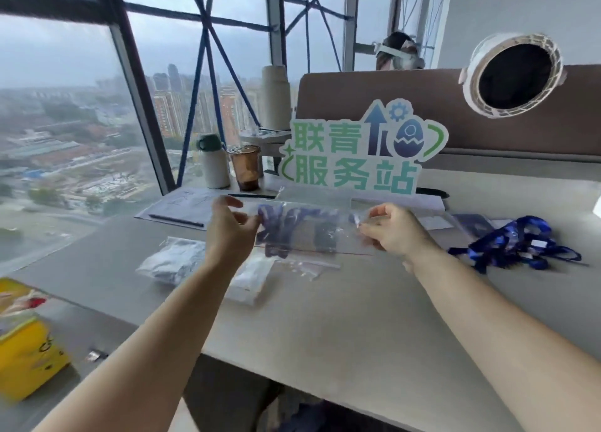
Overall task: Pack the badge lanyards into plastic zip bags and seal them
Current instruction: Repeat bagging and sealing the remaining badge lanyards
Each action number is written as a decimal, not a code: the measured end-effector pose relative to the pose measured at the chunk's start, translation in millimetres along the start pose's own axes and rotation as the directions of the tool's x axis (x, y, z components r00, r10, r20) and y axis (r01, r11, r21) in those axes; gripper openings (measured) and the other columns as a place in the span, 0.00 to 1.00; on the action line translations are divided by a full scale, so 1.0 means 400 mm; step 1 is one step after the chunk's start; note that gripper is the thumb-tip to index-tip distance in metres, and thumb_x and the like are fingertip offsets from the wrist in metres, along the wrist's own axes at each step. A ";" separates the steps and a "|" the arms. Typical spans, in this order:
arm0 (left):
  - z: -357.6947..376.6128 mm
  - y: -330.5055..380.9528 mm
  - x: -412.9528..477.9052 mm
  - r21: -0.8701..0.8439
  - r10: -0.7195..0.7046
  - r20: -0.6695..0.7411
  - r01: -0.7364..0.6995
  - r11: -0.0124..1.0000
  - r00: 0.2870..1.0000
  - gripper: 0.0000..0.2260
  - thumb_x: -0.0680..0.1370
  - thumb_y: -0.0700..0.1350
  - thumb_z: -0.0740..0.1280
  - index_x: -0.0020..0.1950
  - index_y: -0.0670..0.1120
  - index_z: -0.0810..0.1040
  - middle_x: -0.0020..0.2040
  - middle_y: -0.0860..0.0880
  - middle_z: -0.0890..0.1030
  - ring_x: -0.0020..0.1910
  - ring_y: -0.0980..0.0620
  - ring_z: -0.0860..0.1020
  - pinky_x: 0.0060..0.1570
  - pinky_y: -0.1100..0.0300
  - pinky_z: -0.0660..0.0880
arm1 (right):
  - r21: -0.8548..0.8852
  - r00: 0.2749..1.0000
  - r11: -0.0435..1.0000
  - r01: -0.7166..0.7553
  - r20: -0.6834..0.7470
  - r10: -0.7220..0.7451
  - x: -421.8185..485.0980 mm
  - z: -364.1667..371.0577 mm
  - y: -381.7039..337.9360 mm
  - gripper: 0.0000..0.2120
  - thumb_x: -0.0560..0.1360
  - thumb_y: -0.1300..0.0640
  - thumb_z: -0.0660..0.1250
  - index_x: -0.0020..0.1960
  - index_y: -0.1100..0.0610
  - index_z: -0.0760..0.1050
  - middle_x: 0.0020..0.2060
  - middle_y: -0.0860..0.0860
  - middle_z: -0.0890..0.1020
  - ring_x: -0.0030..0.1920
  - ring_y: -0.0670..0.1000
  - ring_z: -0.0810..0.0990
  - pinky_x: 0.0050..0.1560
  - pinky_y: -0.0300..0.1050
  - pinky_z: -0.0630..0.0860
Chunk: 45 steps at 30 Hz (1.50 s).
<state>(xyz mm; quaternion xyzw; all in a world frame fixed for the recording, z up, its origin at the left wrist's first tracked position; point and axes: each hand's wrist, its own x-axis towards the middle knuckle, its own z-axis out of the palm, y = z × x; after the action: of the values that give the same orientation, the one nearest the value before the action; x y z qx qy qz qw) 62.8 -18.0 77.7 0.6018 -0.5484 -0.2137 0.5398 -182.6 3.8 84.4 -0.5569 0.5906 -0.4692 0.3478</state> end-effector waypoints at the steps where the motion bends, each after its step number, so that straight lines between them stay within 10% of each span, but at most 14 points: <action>1: -0.051 -0.014 0.012 0.048 -0.001 -0.035 0.003 0.999 0.999 0.12 0.75 0.46 0.70 0.52 0.48 0.68 0.41 0.48 0.79 0.35 0.53 0.77 0.31 0.59 0.69 | 0.013 0.999 1.000 0.010 0.038 -0.010 0.000 0.053 -0.022 0.11 0.72 0.61 0.71 0.51 0.56 0.71 0.44 0.55 0.80 0.39 0.52 0.81 0.36 0.40 0.74; 4: -0.183 -0.068 0.044 0.230 -0.003 -0.095 0.025 0.973 0.995 0.03 0.76 0.42 0.66 0.48 0.47 0.74 0.41 0.48 0.80 0.37 0.48 0.78 0.33 0.60 0.70 | 0.024 0.992 0.998 0.056 0.115 -0.058 -0.008 0.203 -0.063 0.15 0.73 0.62 0.70 0.56 0.58 0.68 0.38 0.54 0.79 0.34 0.50 0.81 0.41 0.45 0.76; 9: -0.287 -0.174 0.094 0.373 -0.077 -0.081 0.102 0.922 0.994 0.14 0.74 0.34 0.60 0.43 0.50 0.81 0.43 0.48 0.82 0.41 0.47 0.79 0.42 0.61 0.71 | -0.052 0.977 0.994 0.094 0.199 -0.082 -0.005 0.379 -0.063 0.16 0.71 0.59 0.72 0.52 0.57 0.67 0.36 0.50 0.76 0.36 0.51 0.78 0.45 0.50 0.77; 17: -0.314 -0.274 0.131 0.676 -0.177 0.040 0.104 0.730 0.983 0.13 0.76 0.57 0.62 0.59 0.58 0.78 0.66 0.51 0.73 0.63 0.45 0.72 0.62 0.52 0.70 | -0.348 0.958 0.913 0.214 0.259 -0.126 0.037 0.428 -0.028 0.19 0.70 0.47 0.71 0.53 0.52 0.66 0.38 0.46 0.74 0.42 0.49 0.76 0.43 0.44 0.71; 25: -0.249 -0.141 0.094 0.544 0.147 0.074 -0.163 0.823 0.986 0.11 0.77 0.52 0.65 0.58 0.53 0.78 0.64 0.50 0.74 0.63 0.47 0.69 0.59 0.55 0.64 | -0.544 0.969 0.809 0.222 0.214 -0.123 0.108 0.282 0.024 0.02 0.73 0.50 0.67 0.42 0.43 0.75 0.51 0.46 0.82 0.53 0.51 0.77 0.56 0.47 0.73; 29: -0.142 -0.082 0.033 0.480 0.243 0.256 -0.341 0.808 0.936 0.11 0.77 0.52 0.64 0.59 0.54 0.77 0.65 0.51 0.73 0.63 0.49 0.69 0.61 0.57 0.64 | -0.698 0.979 0.694 0.177 0.197 -0.052 0.102 0.198 0.065 0.11 0.75 0.47 0.64 0.57 0.42 0.77 0.63 0.44 0.77 0.66 0.52 0.71 0.64 0.48 0.66; 45: 0.086 -0.057 -0.034 0.494 0.270 0.554 -0.572 0.655 0.788 0.20 0.74 0.59 0.66 0.65 0.57 0.72 0.66 0.55 0.71 0.68 0.51 0.64 0.65 0.55 0.60 | -0.619 0.968 0.756 0.212 0.026 -0.250 0.091 0.075 0.120 0.05 0.75 0.55 0.65 0.46 0.52 0.80 0.50 0.49 0.80 0.55 0.53 0.75 0.53 0.46 0.73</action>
<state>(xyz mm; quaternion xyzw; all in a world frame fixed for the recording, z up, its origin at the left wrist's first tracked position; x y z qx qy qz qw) 39.3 -24.4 41.9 0.5363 -0.8198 -0.0070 0.2009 -175.6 -40.0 33.7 -0.6944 0.6478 -0.3058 0.0687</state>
